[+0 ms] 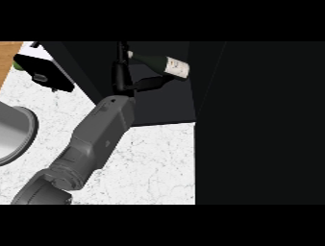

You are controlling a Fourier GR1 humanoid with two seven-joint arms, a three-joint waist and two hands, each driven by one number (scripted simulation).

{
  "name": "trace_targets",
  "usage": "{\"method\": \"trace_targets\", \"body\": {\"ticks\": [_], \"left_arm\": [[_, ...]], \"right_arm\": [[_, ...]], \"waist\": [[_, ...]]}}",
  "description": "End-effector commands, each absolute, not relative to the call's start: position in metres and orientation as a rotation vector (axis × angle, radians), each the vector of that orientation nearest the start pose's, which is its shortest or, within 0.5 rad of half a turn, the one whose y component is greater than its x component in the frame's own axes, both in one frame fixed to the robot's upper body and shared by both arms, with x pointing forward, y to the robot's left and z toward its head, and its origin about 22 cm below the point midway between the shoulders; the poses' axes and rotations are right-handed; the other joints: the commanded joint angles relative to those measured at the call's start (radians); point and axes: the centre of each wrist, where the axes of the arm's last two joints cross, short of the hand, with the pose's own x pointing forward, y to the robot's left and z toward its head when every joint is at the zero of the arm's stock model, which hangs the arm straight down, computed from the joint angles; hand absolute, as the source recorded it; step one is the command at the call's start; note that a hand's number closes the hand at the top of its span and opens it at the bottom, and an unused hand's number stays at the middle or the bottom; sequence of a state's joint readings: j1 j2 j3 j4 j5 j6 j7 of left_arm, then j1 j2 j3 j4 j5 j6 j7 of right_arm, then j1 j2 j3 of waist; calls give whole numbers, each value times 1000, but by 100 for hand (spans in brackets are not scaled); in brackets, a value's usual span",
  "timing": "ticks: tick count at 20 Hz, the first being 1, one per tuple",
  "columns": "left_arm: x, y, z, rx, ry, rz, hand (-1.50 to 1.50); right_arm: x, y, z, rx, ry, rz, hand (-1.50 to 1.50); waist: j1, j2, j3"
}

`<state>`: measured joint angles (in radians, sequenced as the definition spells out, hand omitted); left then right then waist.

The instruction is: Pick up the wine, place it into the cabinet and close the cabinet

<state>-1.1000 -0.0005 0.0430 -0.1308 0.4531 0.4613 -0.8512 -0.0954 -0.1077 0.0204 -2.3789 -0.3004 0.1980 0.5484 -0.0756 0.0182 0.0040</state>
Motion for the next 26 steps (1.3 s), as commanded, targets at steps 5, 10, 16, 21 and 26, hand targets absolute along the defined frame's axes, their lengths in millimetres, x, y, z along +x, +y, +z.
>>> {"method": "trace_targets", "body": {"ticks": [5, 10, 16, 21, 26], "left_arm": [[407, 124, -18, 165, -1847, 184, -150], [401, 129, -28, 151, -1852, 168, -150], [403, 128, -25, 57, -1858, 248, -150], [400, 127, -27, 51, -1848, 267, -150], [392, 122, -31, 14, -1846, 255, -150]], "right_arm": [[167, -227, 200, 359, -1921, 337, -150], [169, -230, 200, 356, -1921, 347, -150], [144, -214, 203, 377, -1909, 324, -150], [162, -230, 206, 365, -1911, 345, -150], [163, -219, 210, 362, -1899, 362, -150]], "waist": [[18, 0, -5], [16, -5, -5], [27, -10, -6], [22, -15, -5], [22, -20, -5]]}}
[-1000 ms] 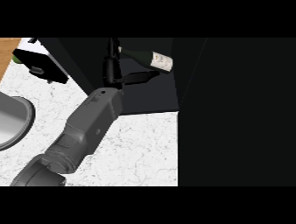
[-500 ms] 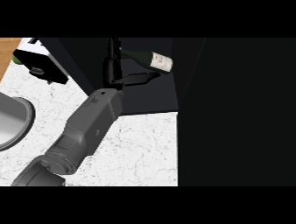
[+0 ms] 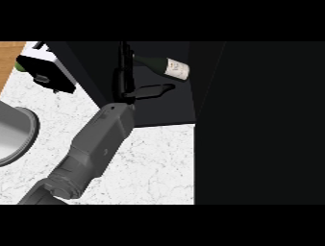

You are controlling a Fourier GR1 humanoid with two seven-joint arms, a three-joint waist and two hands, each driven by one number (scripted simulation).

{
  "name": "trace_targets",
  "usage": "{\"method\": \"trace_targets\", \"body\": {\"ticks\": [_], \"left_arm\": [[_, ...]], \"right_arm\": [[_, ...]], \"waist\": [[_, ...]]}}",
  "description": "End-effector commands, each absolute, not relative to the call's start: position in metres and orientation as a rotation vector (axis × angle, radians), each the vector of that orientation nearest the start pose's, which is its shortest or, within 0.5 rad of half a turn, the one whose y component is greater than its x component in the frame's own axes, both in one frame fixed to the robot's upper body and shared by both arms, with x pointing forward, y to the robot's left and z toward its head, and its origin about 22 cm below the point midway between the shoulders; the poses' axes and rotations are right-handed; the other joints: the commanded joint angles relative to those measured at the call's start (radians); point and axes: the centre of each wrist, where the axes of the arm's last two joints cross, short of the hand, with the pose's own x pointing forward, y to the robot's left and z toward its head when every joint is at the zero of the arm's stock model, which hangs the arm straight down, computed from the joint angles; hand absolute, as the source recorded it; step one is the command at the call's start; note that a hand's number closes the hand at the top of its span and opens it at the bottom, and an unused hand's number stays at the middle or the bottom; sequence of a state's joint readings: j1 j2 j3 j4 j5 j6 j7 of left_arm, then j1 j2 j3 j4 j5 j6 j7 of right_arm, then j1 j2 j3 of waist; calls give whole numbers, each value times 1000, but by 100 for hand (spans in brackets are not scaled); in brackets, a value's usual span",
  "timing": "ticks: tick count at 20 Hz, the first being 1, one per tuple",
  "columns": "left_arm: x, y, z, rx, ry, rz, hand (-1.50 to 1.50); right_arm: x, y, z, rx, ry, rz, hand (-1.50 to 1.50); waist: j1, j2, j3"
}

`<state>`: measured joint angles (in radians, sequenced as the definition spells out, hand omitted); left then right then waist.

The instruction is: Pick up the wine, place it into the cabinet and close the cabinet

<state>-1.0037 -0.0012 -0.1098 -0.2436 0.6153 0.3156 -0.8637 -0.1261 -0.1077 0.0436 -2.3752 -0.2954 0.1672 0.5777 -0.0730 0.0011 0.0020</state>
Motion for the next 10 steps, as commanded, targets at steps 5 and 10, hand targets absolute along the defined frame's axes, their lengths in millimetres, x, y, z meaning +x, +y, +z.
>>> {"method": "trace_targets", "body": {"ticks": [5, 10], "left_arm": [[366, 105, -40, -10, -1844, 247, -150], [323, 69, -39, -33, -1846, 214, -150]], "right_arm": [[170, -225, 207, 346, -1890, 336, -150], [164, -219, 210, 333, -1916, 313, -150]], "waist": [[35, -4, -2], [46, -5, -3]]}}
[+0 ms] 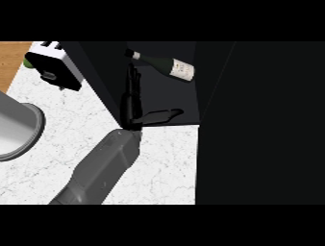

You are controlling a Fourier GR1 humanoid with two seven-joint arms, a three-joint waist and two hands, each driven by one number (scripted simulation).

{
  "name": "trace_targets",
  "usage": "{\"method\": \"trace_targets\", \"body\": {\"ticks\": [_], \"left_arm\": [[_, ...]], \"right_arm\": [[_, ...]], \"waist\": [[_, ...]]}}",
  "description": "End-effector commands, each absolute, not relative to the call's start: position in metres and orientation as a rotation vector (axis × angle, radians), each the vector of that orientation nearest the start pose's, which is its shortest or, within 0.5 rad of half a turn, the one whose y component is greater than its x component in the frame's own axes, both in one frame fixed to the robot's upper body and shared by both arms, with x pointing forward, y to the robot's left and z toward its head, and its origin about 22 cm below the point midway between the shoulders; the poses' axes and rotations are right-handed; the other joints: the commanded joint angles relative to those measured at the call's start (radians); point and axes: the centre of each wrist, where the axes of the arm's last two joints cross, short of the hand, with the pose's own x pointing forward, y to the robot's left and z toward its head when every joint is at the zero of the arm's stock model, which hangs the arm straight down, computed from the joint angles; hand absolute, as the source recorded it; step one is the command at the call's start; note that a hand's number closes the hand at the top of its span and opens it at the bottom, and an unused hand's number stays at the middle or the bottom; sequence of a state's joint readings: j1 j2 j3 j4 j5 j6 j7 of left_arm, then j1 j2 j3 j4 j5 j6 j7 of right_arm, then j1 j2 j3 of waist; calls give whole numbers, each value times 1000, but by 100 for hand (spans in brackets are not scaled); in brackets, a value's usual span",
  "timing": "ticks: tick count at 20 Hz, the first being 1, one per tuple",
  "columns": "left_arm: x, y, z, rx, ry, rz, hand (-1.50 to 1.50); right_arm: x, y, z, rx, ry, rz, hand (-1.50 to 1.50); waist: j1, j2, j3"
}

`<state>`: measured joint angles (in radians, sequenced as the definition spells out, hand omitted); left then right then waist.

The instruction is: Pick up the wine, place it into the cabinet and close the cabinet

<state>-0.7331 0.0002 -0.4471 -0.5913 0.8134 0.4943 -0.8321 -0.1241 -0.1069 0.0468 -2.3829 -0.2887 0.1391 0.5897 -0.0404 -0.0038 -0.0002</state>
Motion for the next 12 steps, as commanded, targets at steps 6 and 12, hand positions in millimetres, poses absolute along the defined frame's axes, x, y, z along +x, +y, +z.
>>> {"method": "trace_targets", "body": {"ticks": [6, 12], "left_arm": [[277, 51, -37, -33, -1890, 202, -150], [250, 57, -30, -75, -1904, 208, -150]], "right_arm": [[151, -229, 206, 302, -1910, 291, -150], [158, -225, 199, 273, -1924, 272, -150]], "waist": [[36, -1, 0], [42, 1, 0]]}}
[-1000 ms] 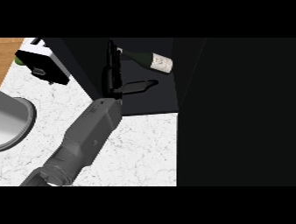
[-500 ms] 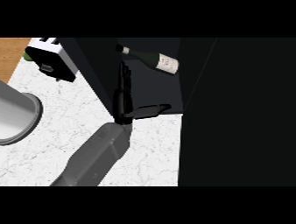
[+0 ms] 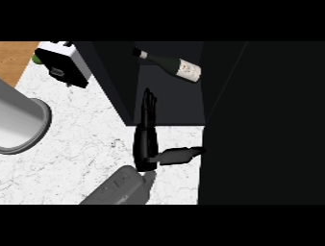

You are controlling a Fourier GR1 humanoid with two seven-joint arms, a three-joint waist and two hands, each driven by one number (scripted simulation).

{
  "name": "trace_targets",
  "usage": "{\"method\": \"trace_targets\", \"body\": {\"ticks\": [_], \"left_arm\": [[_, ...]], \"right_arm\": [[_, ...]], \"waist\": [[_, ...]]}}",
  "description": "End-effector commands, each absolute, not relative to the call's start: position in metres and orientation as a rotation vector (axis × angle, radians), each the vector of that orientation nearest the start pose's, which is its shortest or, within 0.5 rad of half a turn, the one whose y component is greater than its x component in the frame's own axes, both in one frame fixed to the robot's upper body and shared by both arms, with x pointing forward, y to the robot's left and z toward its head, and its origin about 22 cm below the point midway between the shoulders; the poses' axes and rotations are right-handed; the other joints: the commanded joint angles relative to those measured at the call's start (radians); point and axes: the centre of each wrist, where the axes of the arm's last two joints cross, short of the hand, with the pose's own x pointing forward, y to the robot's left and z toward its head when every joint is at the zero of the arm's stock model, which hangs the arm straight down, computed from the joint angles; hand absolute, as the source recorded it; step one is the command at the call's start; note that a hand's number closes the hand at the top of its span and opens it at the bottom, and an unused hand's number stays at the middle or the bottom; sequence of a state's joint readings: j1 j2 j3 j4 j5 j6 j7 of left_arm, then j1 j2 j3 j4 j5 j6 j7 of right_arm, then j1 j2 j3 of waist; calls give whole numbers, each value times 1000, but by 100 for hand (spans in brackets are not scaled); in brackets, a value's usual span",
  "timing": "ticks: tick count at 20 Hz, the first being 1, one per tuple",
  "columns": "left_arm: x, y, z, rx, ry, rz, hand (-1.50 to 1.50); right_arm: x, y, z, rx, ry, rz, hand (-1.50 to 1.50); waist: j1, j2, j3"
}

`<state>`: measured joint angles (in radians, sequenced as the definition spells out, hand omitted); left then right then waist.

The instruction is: Pick up the wine, place it into the cabinet and close the cabinet

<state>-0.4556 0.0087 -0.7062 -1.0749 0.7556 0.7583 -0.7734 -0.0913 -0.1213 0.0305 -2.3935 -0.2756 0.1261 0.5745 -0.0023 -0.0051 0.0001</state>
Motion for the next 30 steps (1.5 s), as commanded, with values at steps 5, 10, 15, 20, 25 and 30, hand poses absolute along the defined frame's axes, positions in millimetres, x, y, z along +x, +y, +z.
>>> {"method": "trace_targets", "body": {"ticks": [5, 10, 15, 20, 25, 30], "left_arm": [[219, 43, 7, -91, -1910, 280, -150], [180, 57, 5, -48, -1898, 272, -150], [141, 77, 14, -93, -1919, 320, -150], [136, 99, 32, -149, -1935, 239, -150], [124, 113, 35, -191, -1920, 205, -150], [103, 143, 46, -232, -1920, 168, -150]], "right_arm": [[145, -237, 203, 268, -1930, 304, -150], [146, -240, 204, 286, -1931, 309, -150], [130, -228, 212, 284, -1902, 336, -150], [140, -229, 198, 401, -1827, 369, -150], [147, -227, 187, 400, -1798, 444, 150], [128, -229, 205, 398, -1834, 531, 150]], "waist": [[2, 0, 1], [1, 2, 0], [3, -1, -1], [0, 1, 0], [0, 3, 0], [-1, 0, 0]]}}
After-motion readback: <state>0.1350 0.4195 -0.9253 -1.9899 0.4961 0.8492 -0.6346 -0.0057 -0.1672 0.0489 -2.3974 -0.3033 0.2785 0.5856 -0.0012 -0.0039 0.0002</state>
